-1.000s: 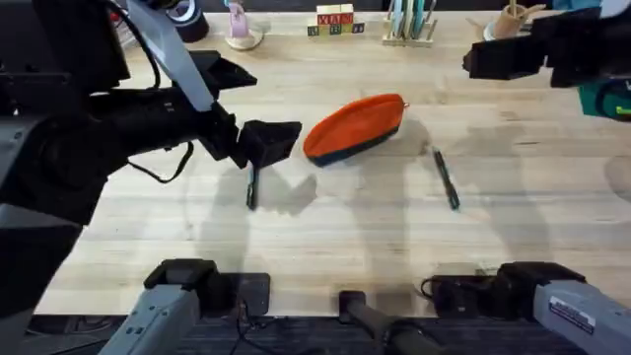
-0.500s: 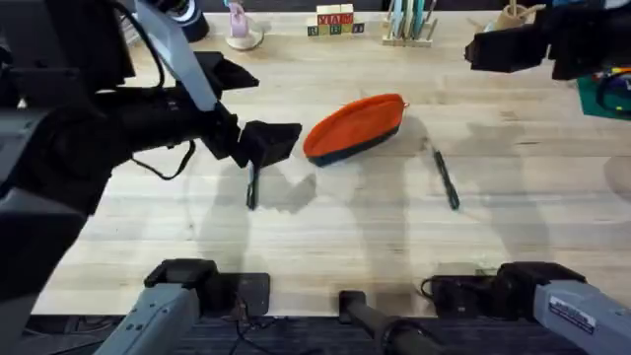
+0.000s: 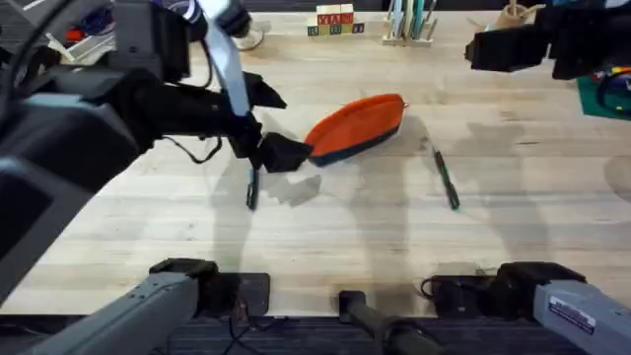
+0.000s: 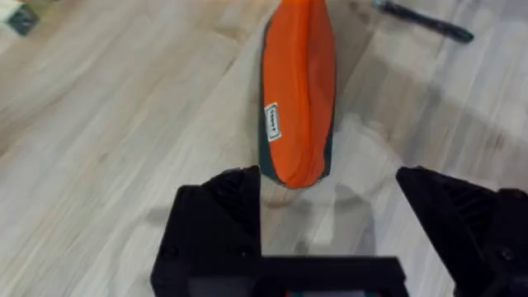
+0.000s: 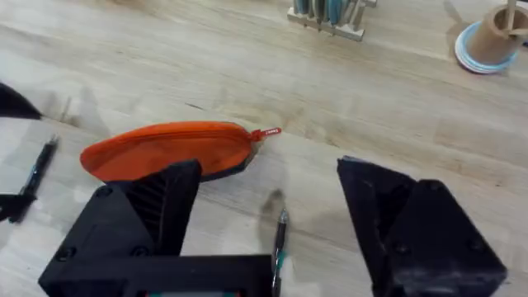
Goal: Unzip the bag, pick up the pens from the table one at a time and place them inside, then zip the bag closed.
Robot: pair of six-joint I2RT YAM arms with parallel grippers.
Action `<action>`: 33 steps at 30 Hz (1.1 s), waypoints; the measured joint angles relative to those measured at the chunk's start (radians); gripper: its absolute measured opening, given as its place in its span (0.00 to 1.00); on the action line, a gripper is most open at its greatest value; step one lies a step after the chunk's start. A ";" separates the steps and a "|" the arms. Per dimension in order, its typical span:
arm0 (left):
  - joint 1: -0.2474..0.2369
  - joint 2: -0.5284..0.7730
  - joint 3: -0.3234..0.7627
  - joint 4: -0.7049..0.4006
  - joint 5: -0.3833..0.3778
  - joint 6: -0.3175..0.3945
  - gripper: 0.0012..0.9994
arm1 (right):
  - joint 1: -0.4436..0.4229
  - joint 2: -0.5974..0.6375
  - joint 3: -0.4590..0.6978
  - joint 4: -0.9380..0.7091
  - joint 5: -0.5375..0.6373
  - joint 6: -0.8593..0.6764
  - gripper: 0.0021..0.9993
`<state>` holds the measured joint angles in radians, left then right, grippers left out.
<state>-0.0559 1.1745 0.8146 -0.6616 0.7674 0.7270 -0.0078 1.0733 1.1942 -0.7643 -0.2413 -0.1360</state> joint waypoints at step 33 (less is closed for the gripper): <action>-0.153 0.287 0.002 0.209 -0.003 0.048 0.48 | 0.000 0.000 0.000 -0.007 0.000 0.000 1.00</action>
<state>-0.2089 1.4612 0.8165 -0.4522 0.7645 0.7753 -0.0078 1.0734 1.1942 -0.7712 -0.2413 -0.1360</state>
